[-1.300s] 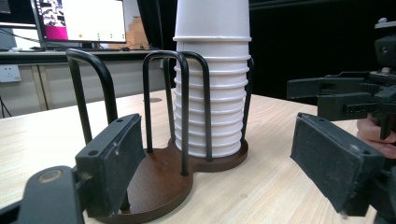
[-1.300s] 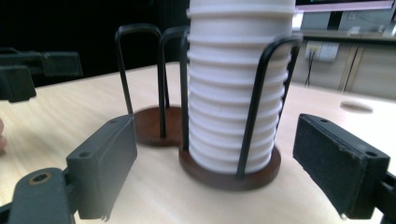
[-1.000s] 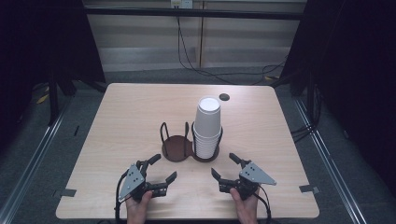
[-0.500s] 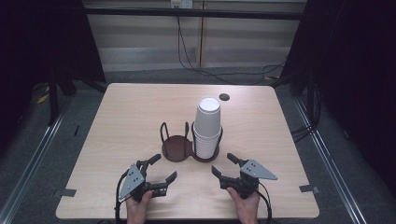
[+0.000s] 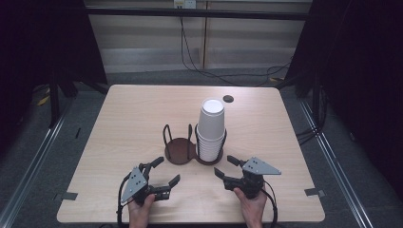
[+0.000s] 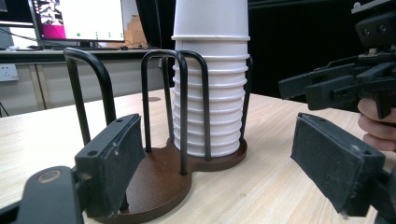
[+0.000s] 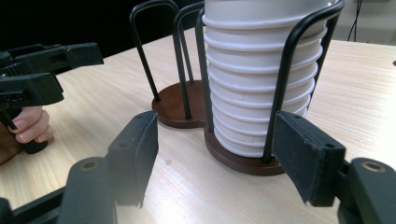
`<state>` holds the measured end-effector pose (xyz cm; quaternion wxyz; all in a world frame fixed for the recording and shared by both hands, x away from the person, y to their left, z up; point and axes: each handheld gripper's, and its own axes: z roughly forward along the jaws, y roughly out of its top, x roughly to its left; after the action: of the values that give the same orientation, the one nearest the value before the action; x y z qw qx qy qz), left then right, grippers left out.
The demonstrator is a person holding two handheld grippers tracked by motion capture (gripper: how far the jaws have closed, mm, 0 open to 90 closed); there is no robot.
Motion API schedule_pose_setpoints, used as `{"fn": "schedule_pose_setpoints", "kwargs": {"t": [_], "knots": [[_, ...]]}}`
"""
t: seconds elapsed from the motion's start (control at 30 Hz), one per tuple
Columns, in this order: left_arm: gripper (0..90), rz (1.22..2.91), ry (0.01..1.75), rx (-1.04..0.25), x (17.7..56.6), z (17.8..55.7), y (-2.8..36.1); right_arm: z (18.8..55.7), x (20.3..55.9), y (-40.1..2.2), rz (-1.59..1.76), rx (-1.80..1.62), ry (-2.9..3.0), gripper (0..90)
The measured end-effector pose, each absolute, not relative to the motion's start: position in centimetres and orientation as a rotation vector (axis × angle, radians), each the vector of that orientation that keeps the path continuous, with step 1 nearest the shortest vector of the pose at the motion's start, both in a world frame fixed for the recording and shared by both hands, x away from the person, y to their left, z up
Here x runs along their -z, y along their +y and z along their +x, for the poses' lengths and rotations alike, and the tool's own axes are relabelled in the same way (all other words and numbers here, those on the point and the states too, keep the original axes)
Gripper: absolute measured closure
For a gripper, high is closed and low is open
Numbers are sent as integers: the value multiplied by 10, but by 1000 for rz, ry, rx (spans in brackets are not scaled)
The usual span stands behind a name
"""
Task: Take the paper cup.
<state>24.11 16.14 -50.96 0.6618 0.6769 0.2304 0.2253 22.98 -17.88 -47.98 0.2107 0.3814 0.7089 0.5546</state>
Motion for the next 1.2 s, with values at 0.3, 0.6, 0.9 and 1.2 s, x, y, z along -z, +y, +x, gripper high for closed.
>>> {"fn": "schedule_pose_setpoints", "kwargs": {"t": [0.3, 0.6, 0.9, 1.2], "knots": [[165, 1531, 520, -508, 510, 241, 162, 237, 470, -179, 1095, -1593, 2027, 232], [167, 1531, 520, -508, 510, 241, 162, 244, 456, -179, 1072, -1605, 2097, 197], [169, 1526, 526, -502, 510, 240, 161, 250, 438, -179, 1057, -1602, 2105, 173], [168, 1532, 518, -509, 510, 241, 162, 259, 426, -177, 1049, -1603, 2151, 156]]}}
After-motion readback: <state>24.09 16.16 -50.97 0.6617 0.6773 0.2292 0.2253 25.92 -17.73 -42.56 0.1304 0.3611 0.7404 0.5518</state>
